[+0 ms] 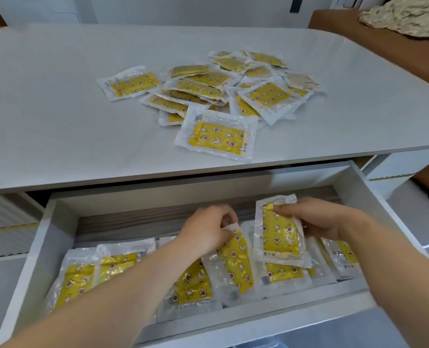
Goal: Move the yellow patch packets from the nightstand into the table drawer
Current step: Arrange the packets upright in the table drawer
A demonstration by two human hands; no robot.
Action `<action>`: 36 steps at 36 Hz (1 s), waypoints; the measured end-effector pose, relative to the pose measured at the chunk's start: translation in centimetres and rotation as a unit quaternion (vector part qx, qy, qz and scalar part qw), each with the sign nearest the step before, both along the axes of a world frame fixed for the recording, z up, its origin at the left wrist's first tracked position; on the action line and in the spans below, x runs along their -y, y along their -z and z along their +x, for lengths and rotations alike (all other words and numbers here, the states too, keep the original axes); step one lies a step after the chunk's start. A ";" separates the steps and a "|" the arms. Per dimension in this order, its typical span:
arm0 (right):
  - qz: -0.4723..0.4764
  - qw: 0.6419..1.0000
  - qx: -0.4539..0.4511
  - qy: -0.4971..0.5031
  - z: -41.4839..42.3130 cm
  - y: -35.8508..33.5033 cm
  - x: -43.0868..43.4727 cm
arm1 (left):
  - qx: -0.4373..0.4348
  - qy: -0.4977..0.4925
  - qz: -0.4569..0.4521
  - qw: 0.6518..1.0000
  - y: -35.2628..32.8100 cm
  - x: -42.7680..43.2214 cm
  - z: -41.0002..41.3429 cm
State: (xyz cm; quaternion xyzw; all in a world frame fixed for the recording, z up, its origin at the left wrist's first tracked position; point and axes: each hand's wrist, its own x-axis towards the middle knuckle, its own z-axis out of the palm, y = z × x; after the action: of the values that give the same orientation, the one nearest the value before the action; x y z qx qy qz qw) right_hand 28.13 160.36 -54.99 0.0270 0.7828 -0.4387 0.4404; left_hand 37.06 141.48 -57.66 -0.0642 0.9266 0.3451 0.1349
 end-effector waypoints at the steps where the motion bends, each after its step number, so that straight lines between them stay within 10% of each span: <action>1: 0.008 1.000 -0.014 -0.011 0.0 0.0 0.0 | 0.003 0.007 -0.010 1.000 0.2 0.2 0.1; 9: 0.069 0.979 -0.163 -0.106 0.2 -0.2 -0.3 | 0.106 0.117 -0.069 0.985 1.1 0.1 1.3; 24: 0.098 0.977 -0.171 -0.085 -1.1 -1.6 -4.1 | 0.063 0.042 -0.033 0.997 0.6 -2.3 0.1; 36: 0.329 0.841 -0.271 -0.333 -0.5 0.7 -3.9 | 0.091 0.085 -0.133 0.983 1.3 -6.6 -1.7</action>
State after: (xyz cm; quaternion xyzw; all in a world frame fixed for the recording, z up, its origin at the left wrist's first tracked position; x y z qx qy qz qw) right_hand 27.67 164.24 -55.71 -0.2113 0.9312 0.0279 0.2958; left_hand 35.32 148.04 -58.92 -0.0335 0.9503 0.1984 0.2375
